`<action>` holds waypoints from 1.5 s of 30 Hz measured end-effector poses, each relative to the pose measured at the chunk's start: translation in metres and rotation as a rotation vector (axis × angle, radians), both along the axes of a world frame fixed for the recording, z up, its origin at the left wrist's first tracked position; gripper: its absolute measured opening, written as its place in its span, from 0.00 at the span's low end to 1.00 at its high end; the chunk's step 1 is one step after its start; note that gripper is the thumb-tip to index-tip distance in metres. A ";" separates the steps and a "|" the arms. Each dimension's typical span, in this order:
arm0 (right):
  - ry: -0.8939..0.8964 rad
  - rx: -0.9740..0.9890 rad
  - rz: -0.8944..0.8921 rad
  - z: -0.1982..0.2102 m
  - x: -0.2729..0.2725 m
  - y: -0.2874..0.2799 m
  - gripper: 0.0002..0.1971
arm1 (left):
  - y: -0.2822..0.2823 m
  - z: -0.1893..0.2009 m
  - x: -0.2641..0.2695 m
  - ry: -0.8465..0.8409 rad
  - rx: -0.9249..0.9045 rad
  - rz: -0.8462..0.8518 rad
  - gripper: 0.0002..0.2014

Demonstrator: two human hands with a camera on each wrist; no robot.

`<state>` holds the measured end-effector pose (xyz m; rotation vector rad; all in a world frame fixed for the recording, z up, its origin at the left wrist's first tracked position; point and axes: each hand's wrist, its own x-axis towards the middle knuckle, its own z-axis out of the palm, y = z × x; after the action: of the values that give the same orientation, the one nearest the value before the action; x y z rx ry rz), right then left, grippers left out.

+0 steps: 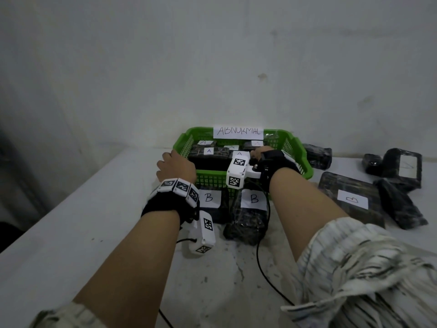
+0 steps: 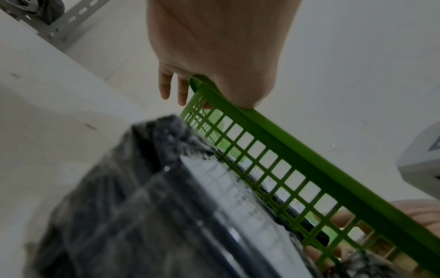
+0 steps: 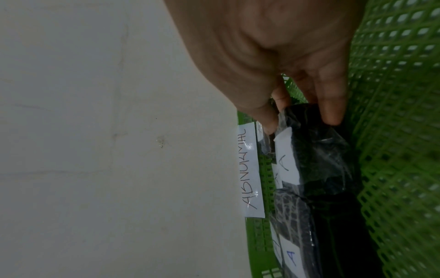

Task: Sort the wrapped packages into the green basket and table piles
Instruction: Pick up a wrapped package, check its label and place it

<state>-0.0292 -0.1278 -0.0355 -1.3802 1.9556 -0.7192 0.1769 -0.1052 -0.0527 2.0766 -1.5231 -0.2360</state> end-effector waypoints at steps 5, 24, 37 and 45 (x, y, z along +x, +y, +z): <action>0.197 0.021 0.084 0.006 0.001 0.003 0.15 | 0.000 0.000 -0.001 -0.005 -0.006 0.003 0.21; -0.185 -0.482 -0.172 0.051 -0.098 0.027 0.21 | 0.023 0.032 -0.104 -0.315 -0.145 -0.279 0.21; 0.279 0.006 -0.131 0.007 -0.210 0.026 0.33 | 0.035 0.026 -0.223 -0.242 0.217 -0.676 0.32; 0.413 0.041 -0.059 -0.027 -0.210 -0.028 0.39 | 0.030 0.025 -0.225 -0.118 0.298 -0.699 0.31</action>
<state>-0.2396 -0.1563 -0.0622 -1.5441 2.3209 -0.4392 -0.0477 -0.0750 -0.0281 1.6981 -2.3682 -0.6362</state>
